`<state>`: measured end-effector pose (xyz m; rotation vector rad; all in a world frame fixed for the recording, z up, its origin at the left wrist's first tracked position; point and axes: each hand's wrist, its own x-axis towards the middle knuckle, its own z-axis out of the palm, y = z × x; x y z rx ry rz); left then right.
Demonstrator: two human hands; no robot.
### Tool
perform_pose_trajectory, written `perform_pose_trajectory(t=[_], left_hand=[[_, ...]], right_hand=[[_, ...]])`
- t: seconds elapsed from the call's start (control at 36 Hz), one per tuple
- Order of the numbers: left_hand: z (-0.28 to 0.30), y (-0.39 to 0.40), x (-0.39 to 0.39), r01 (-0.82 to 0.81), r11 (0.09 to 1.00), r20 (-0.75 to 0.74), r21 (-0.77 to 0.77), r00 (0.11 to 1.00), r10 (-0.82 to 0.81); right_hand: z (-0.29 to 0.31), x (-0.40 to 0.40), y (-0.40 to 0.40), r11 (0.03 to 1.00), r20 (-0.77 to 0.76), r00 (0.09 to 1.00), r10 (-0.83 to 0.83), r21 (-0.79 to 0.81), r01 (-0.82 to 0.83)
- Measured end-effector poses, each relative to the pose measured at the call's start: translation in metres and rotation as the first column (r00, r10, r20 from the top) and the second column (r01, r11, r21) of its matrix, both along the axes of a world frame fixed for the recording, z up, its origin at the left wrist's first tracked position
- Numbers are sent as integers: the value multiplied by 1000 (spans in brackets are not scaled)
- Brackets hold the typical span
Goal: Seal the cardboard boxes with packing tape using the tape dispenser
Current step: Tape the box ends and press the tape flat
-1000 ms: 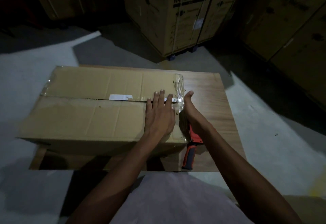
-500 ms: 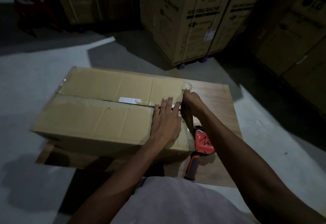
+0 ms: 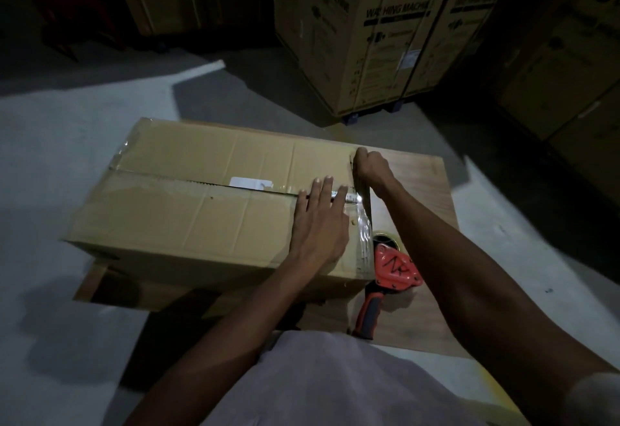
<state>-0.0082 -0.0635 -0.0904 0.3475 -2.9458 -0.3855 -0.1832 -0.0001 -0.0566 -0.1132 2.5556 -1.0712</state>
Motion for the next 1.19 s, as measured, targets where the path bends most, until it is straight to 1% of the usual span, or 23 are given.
perform_pose_trajectory(t=[0.14,0.22,0.31,0.39,0.44,0.56,0.61,0.72,0.78,0.83,0.89,1.03,1.19], left_hand=[[1,-1,-1,-2,1000,-7,-1,1000,2],[2,0,-2,-8,1000,-7,10,1000,8],[3,0,-2,-9,1000,-3,17,1000,9],[5,0,-2,-16,1000,-13,16,1000,16],[5,1,-2,-20,1000,-17,18,1000,20],[2,1,-1,-17,999,-6,-30,1000,17],[1,1,-1,-15,999,4,-51,1000,15],[3,-1,-5,-6,999,50,-54,999,9],[5,-1,-6,-3,998,53,-55,999,6],[5,-1,-6,-5,998,59,-58,998,9],[7,-1,-6,-1,998,75,-55,997,5],[9,0,-6,-2,999,91,-41,996,5],[13,-1,-9,1,1000,102,-13,995,0]], right_hand=[[0,-2,-3,999,-6,1000,-17,-52,17],[0,6,1,992,49,998,-24,-124,30],[2,25,10,985,82,997,11,-173,4],[-2,51,23,990,66,997,49,-136,-39],[-7,74,37,990,12,994,111,-87,-109],[-16,108,56,988,-10,992,128,-82,-128],[-15,104,53,990,-12,991,133,-44,-133],[-14,75,34,994,15,997,79,75,-80],[-15,61,26,994,-14,998,68,89,-66],[-14,47,21,988,-66,991,113,117,-104],[-12,34,15,983,-80,989,127,140,-115],[-6,2,-3,985,-71,992,101,146,-90],[7,-21,-18,999,7,999,41,24,-41]])
